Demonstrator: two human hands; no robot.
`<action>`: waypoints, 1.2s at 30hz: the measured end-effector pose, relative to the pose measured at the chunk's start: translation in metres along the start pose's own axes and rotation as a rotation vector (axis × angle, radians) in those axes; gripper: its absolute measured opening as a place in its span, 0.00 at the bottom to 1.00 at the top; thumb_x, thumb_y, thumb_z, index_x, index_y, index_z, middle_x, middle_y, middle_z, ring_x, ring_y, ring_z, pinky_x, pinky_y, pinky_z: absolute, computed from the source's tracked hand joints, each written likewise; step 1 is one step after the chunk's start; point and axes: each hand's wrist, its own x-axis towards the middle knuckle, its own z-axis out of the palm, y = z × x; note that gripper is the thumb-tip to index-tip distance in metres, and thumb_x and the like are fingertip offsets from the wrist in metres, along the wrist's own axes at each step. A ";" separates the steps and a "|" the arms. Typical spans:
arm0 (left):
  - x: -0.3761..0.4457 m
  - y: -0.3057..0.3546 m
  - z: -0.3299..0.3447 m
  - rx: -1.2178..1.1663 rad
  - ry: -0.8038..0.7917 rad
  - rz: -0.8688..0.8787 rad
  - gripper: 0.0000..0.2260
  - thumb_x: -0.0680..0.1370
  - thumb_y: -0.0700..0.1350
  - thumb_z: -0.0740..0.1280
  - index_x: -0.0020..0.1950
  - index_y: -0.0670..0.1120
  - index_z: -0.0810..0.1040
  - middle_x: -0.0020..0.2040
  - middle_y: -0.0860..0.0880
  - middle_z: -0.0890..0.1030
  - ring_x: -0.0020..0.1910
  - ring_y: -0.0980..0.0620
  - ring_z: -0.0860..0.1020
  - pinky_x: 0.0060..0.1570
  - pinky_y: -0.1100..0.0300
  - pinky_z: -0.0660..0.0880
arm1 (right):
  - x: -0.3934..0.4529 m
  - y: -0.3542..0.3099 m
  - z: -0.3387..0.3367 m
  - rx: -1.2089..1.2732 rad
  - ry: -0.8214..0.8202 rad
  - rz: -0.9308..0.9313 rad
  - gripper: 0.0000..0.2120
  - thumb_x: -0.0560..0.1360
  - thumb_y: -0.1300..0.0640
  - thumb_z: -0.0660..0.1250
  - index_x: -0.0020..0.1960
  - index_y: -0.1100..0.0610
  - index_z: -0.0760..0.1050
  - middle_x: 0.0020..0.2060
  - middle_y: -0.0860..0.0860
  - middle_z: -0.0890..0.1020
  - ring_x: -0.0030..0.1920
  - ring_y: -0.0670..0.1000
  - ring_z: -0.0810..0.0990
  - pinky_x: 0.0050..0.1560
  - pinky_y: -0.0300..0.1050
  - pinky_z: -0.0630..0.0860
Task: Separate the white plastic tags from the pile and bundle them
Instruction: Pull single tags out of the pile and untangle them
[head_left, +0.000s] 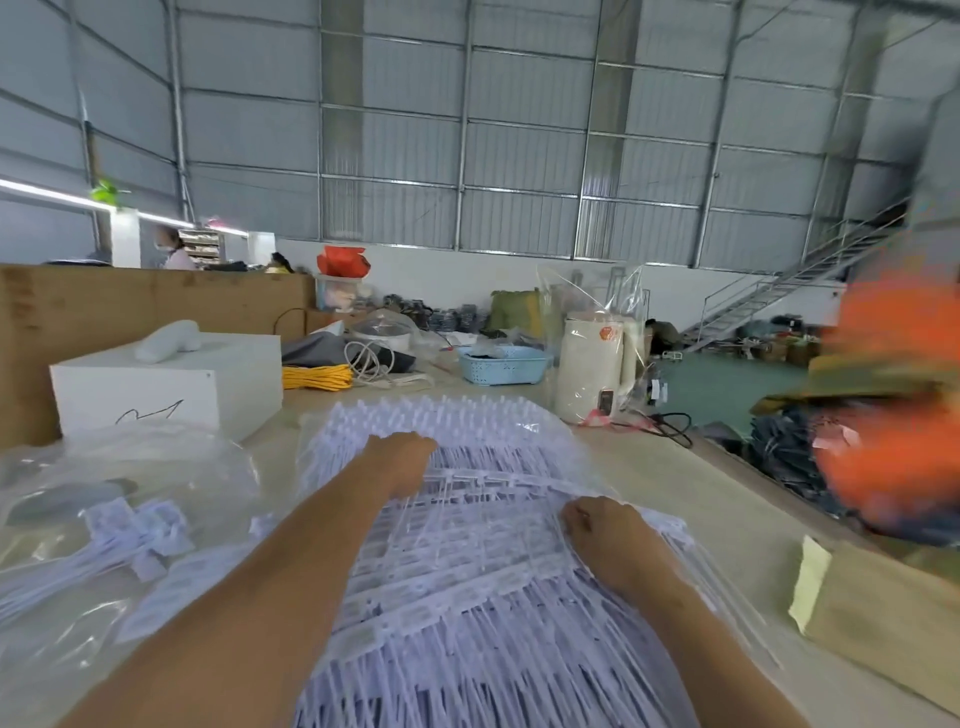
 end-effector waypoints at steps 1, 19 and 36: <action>0.002 0.000 0.002 -0.005 -0.044 0.006 0.34 0.76 0.32 0.59 0.77 0.53 0.54 0.75 0.46 0.62 0.71 0.43 0.65 0.68 0.44 0.60 | 0.000 0.000 0.000 0.010 0.006 -0.002 0.17 0.81 0.53 0.53 0.33 0.52 0.65 0.37 0.50 0.75 0.39 0.52 0.71 0.38 0.43 0.64; -0.033 0.014 -0.072 -0.590 0.271 0.207 0.16 0.77 0.57 0.64 0.45 0.44 0.77 0.38 0.53 0.71 0.37 0.54 0.71 0.38 0.61 0.69 | -0.011 -0.003 0.001 0.028 0.253 0.133 0.11 0.80 0.54 0.57 0.55 0.55 0.76 0.54 0.54 0.78 0.52 0.55 0.78 0.45 0.44 0.72; -0.131 -0.112 -0.054 -0.695 0.123 -0.147 0.19 0.72 0.62 0.69 0.38 0.46 0.74 0.27 0.51 0.70 0.23 0.54 0.70 0.20 0.68 0.67 | -0.064 -0.079 -0.106 0.296 -0.091 -0.332 0.06 0.74 0.55 0.68 0.45 0.44 0.77 0.33 0.41 0.81 0.32 0.41 0.79 0.39 0.37 0.77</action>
